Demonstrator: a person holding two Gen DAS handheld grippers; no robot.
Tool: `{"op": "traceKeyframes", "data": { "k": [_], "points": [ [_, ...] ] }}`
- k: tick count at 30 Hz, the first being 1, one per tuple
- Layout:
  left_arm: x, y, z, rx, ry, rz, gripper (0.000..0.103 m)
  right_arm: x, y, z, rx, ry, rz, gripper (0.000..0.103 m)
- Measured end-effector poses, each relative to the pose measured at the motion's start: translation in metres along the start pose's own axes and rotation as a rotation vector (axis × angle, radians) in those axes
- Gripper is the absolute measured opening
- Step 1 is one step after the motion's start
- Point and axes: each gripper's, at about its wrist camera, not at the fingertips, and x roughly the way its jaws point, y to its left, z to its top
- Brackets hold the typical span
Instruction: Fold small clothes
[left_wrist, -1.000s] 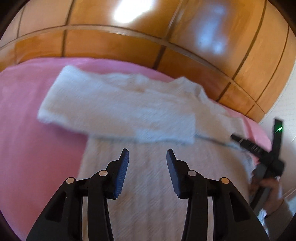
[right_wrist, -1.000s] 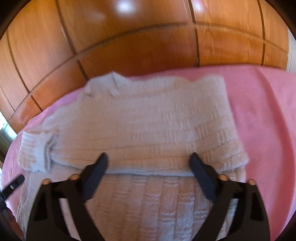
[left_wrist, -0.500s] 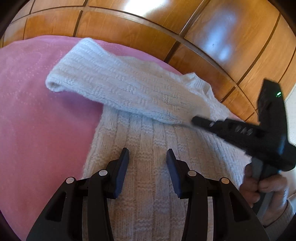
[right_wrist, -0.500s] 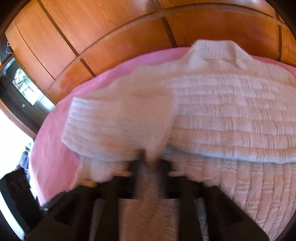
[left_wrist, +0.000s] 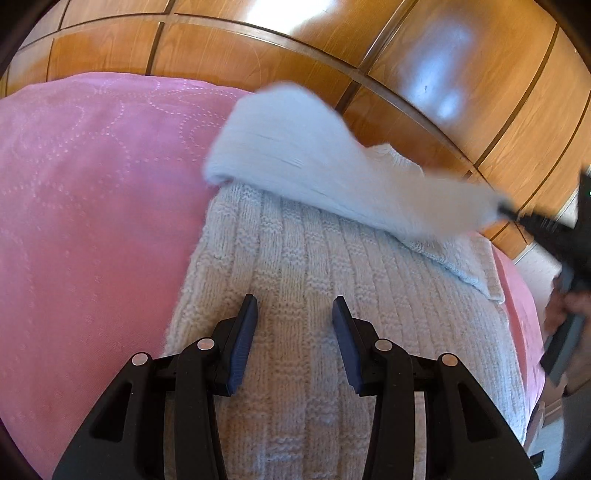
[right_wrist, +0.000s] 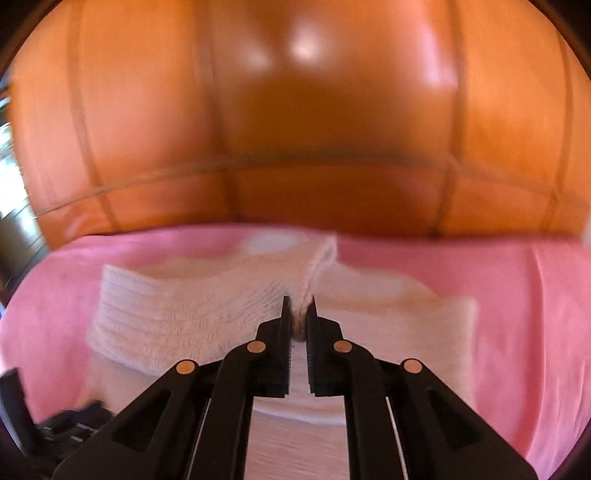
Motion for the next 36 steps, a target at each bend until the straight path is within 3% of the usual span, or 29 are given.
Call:
{"op": "traceKeyframes", "data": {
  "k": [4, 8, 9, 10, 11, 12, 17, 24, 27, 30, 36],
  "points": [
    [-0.001, 0.001, 0.0, -0.006, 0.0, -0.005, 0.042, 0.027, -0.046, -0.029, 0.093, 0.084, -0.068, 0.006],
    [-0.002, -0.001, 0.003, -0.008, 0.02, 0.014, 0.042, 0.033, -0.054, -0.046, 0.142, 0.088, -0.05, 0.008],
    [-0.003, -0.003, 0.006, -0.008, 0.036, 0.022, 0.042, 0.029, -0.056, -0.044, 0.153, 0.083, -0.038, 0.012],
    [-0.003, -0.005, 0.011, -0.006, 0.06, 0.036, 0.042, 0.024, -0.058, -0.043, 0.161, 0.075, -0.024, 0.032],
    [-0.009, -0.009, 0.02, -0.003, 0.066, 0.038, 0.042, 0.017, -0.057, -0.041, 0.162, 0.062, -0.017, 0.044],
    [-0.016, -0.013, 0.027, 0.016, 0.041, 0.024, 0.042, 0.005, -0.058, -0.039, 0.15, 0.039, -0.029, 0.05],
    [-0.02, -0.028, 0.062, 0.105, -0.037, 0.042, 0.042, -0.027, -0.043, -0.027, 0.083, -0.02, 0.069, 0.052],
    [0.035, -0.032, 0.113, 0.107, -0.017, 0.076, 0.042, 0.029, -0.024, -0.008, 0.039, 0.064, 0.047, 0.053],
    [0.066, -0.033, 0.122, 0.152, 0.008, 0.138, 0.042, 0.062, -0.028, -0.008, 0.011, 0.101, -0.006, 0.053],
    [0.099, -0.016, 0.123, 0.159, 0.049, 0.205, 0.041, 0.076, -0.033, -0.011, -0.003, 0.084, -0.016, 0.055],
    [0.098, -0.005, 0.119, 0.148, 0.022, 0.201, 0.041, 0.078, -0.037, -0.018, -0.006, 0.06, -0.011, 0.059]
  ]
}}
